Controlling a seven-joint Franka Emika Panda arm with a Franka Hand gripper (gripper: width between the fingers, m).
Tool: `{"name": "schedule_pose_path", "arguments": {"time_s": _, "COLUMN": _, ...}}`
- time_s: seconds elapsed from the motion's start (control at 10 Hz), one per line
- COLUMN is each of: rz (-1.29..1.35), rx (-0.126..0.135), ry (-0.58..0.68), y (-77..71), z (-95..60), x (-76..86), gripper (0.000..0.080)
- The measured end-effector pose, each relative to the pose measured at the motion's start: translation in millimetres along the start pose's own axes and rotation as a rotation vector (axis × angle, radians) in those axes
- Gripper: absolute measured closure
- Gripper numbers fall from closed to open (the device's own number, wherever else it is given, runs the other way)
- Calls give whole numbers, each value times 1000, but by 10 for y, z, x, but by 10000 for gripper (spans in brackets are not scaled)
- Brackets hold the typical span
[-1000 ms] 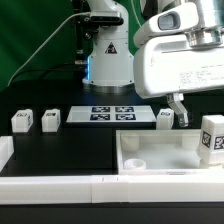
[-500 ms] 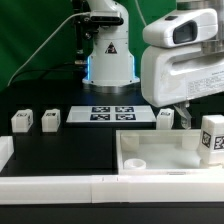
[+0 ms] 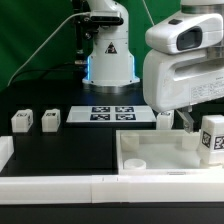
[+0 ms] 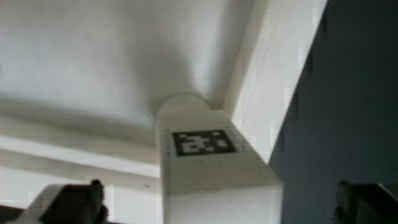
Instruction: Assemble one leg
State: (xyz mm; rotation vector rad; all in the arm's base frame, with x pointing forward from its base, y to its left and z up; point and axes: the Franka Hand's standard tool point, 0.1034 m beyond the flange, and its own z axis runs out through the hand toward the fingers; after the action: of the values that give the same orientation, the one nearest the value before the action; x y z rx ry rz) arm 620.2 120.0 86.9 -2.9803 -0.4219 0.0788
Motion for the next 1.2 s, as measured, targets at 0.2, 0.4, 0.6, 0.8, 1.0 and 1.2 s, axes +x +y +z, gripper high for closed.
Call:
{"name": "schedule_pose_path", "arguments": {"time_s": 0.2, "rz": 0, "rx": 0, "ry": 0, "y": 8, "z": 7, "x": -3, "gripper": 151}}
{"name": "schedule_pose_path", "arguments": {"time_s": 0.4, "rz": -1, "rx": 0, "ry": -1, "y": 5, "z": 7, "x": -3, "gripper": 403}}
{"name": "schedule_pose_path", "arguments": {"time_s": 0.6, "rz": -27, "rx": -2, "ry": 1, "y": 28, "z": 5, "x": -4, "gripper": 505}}
{"name": "schedule_pose_path", "arguments": {"time_s": 0.8, "rz": -33, "rx": -3, "ry": 8, "y": 48, "z": 3, "x": 4, "gripper": 504}}
{"name": "schedule_pose_path", "arguments": {"time_s": 1.0, "rz": -16, "rx": -3, "ry": 8, "y": 47, "z": 3, "x": 5, "gripper": 504}}
{"name": "schedule_pose_path", "arguments": {"time_s": 1.2, "rz": 158, "rx": 0, "ry": 10, "y": 32, "z": 4, "x": 9, "gripper": 504}}
